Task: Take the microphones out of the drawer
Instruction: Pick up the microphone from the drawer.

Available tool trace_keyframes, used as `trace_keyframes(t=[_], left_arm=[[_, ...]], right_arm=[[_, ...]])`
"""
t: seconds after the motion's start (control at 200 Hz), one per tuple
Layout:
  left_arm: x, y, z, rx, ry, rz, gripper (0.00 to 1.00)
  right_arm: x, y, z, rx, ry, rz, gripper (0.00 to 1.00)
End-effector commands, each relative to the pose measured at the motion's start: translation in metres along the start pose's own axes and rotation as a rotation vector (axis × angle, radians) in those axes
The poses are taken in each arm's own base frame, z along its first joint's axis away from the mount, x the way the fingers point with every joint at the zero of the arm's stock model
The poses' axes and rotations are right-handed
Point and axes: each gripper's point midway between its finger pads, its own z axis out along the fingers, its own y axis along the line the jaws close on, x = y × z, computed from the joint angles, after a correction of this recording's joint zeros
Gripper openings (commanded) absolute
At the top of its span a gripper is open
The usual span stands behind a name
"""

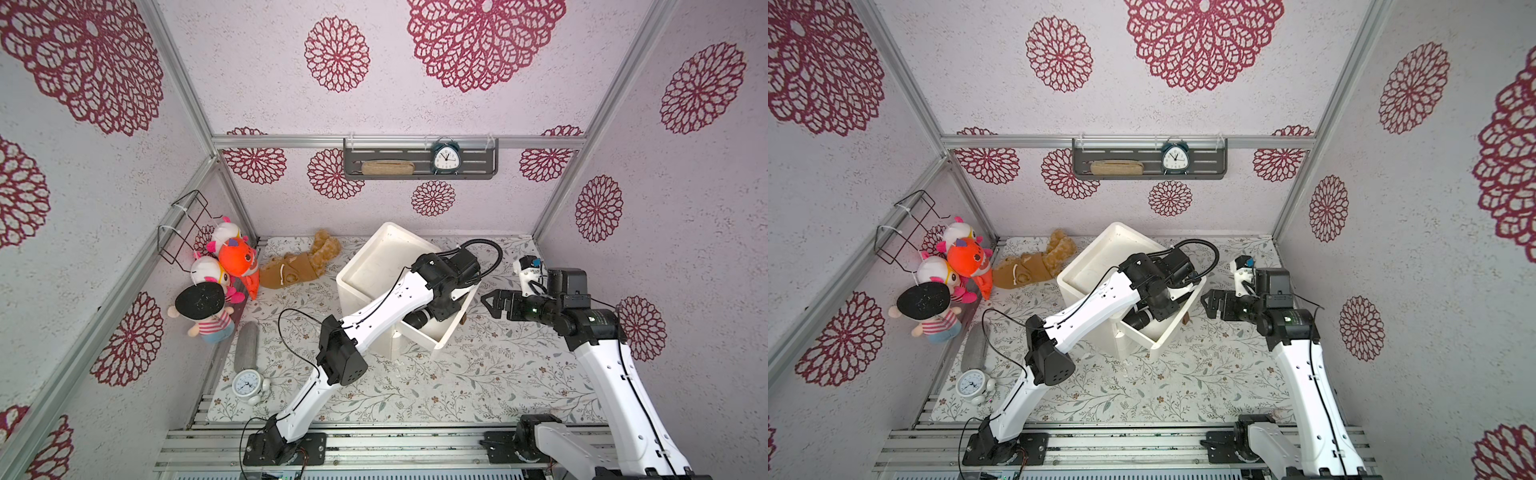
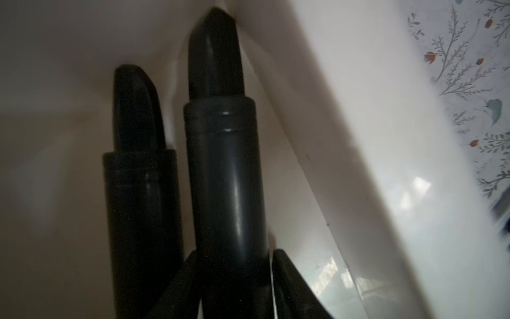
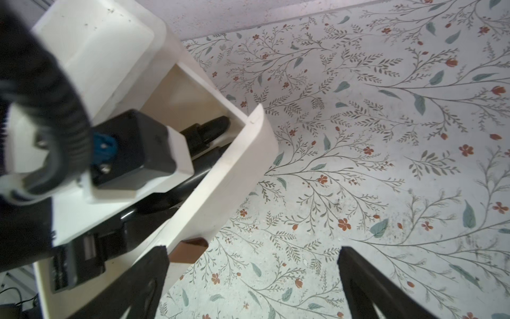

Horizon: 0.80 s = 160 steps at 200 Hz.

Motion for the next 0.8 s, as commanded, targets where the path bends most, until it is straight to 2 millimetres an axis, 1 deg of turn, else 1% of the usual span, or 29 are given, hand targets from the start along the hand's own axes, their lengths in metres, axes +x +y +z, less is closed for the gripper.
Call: trace_keyframes(t=[0.0, 0.12, 0.245, 0.355, 0.475, 0.58, 0.796], left_arm=[[0.014, -0.007, 0.011, 0.057, 0.066, 0.003, 0.52], [0.011, 0.0, 0.006, 0.067, 0.042, -0.018, 0.43], [0.004, 0.005, -0.01, 0.093, -0.016, -0.039, 0.36], [-0.004, 0.011, -0.027, 0.121, -0.079, -0.068, 0.27], [-0.01, 0.016, -0.039, 0.158, -0.13, -0.101, 0.21], [-0.013, 0.021, -0.05, 0.173, -0.161, -0.123, 0.13], [-0.018, 0.03, -0.067, 0.208, -0.22, -0.17, 0.07]], right_arm=[[0.01, 0.02, -0.012, -0.097, 0.017, -0.02, 0.99], [0.018, 0.023, -0.017, -0.106, 0.039, -0.024, 0.99], [0.021, 0.025, -0.021, -0.113, 0.052, -0.035, 0.99], [0.017, 0.024, -0.024, -0.094, 0.043, -0.041, 0.99], [0.011, 0.023, -0.025, -0.082, 0.028, -0.043, 0.99], [0.006, 0.022, -0.027, -0.073, 0.012, -0.05, 0.99], [0.0, 0.023, -0.029, -0.071, -0.006, -0.071, 0.99]])
